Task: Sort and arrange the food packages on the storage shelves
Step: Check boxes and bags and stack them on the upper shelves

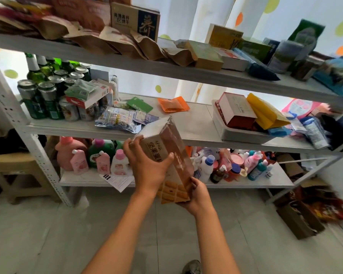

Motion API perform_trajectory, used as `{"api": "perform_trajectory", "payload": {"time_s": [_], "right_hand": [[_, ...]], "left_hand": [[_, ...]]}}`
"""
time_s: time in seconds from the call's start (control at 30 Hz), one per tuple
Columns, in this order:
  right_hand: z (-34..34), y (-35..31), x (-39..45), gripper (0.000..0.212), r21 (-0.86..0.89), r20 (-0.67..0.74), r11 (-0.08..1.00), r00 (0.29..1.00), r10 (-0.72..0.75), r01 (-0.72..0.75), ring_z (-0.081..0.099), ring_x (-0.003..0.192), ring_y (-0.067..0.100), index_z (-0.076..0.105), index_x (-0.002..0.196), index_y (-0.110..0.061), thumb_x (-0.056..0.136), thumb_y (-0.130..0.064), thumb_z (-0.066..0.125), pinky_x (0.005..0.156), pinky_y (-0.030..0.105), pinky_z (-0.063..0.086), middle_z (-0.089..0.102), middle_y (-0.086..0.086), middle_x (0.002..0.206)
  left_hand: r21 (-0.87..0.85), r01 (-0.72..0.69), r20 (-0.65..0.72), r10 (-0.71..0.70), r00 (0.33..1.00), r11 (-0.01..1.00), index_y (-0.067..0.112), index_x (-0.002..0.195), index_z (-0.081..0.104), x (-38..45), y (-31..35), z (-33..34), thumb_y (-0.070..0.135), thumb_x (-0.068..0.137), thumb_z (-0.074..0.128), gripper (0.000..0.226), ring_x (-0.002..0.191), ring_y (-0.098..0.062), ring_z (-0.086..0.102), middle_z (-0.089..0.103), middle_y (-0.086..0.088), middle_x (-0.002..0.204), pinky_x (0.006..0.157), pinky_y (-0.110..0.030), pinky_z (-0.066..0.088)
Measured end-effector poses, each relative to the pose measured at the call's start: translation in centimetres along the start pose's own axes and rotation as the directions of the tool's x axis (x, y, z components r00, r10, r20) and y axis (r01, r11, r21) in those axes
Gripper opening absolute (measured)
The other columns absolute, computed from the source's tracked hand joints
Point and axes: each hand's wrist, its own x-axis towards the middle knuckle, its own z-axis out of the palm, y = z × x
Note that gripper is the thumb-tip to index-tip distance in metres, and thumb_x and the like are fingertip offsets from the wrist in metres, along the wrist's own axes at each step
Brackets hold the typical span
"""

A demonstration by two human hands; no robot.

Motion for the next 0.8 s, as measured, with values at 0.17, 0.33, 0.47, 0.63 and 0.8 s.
{"api": "perform_trajectory", "payload": {"time_s": [0.17,0.33,0.47,0.63,0.8], "right_hand": [[-0.6,-0.5,0.7,0.047,0.178,-0.016,0.980,0.996,-0.090,0.091,0.062,0.115,0.042,0.065,0.125,-0.011,0.107,-0.041,0.033,0.098,0.054,0.050,0.073,0.023,0.112],[-1.6,-1.4,0.9,0.041,0.225,-0.078,0.964,0.989,-0.127,0.142,0.063,0.110,0.040,0.066,0.121,-0.012,0.105,-0.038,0.039,0.095,0.051,0.051,0.075,0.021,0.104],[-2.5,-3.1,0.8,0.032,0.169,-0.199,0.943,0.947,-0.254,0.288,0.067,0.101,0.033,0.069,0.114,-0.015,0.096,-0.034,0.052,0.092,0.044,0.051,0.073,0.015,0.116],[-2.5,-6.7,-1.7,0.022,0.088,-0.273,0.859,0.842,-0.466,0.504,0.067,0.103,0.028,0.069,0.107,-0.026,0.093,-0.039,0.060,0.085,0.039,0.053,0.073,0.008,0.111],[-1.5,-10.7,-5.3,0.041,0.008,-0.298,0.721,0.690,-0.660,0.693,0.071,0.103,0.021,0.064,0.119,-0.042,0.085,-0.065,0.063,0.095,0.049,0.056,0.075,-0.003,0.110]], "left_hand": [[0.011,-0.196,0.121,0.194,0.974,0.980,0.022,0.141,0.033,-1.4,1.7,1.8,0.035,0.065,0.091,0.097,0.144,-0.016,0.017,0.009,-0.004,0.158,0.111,-0.033,0.031],[0.014,-0.220,0.177,0.214,0.961,0.975,0.025,0.142,0.030,-1.3,2.3,3.0,0.040,0.065,0.089,0.098,0.143,-0.008,0.011,0.003,0.002,0.159,0.109,-0.018,0.018],[0.012,-0.164,0.150,0.160,0.976,0.986,0.021,0.138,0.030,-0.6,2.5,3.4,0.050,0.062,0.087,0.099,0.140,-0.015,0.025,0.027,-0.001,0.150,0.113,-0.023,0.028],[0.017,0.024,0.136,-0.026,0.990,1.000,0.023,0.125,0.034,0.9,4.6,3.6,0.068,0.055,0.082,0.096,0.120,-0.020,0.043,0.045,-0.001,0.126,0.095,-0.044,0.050],[-0.016,0.034,0.211,-0.030,0.977,0.999,0.024,0.114,0.034,3.1,8.2,4.1,0.060,0.064,0.082,0.078,0.108,-0.018,0.054,0.051,-0.001,0.120,0.067,-0.016,0.041]]}}
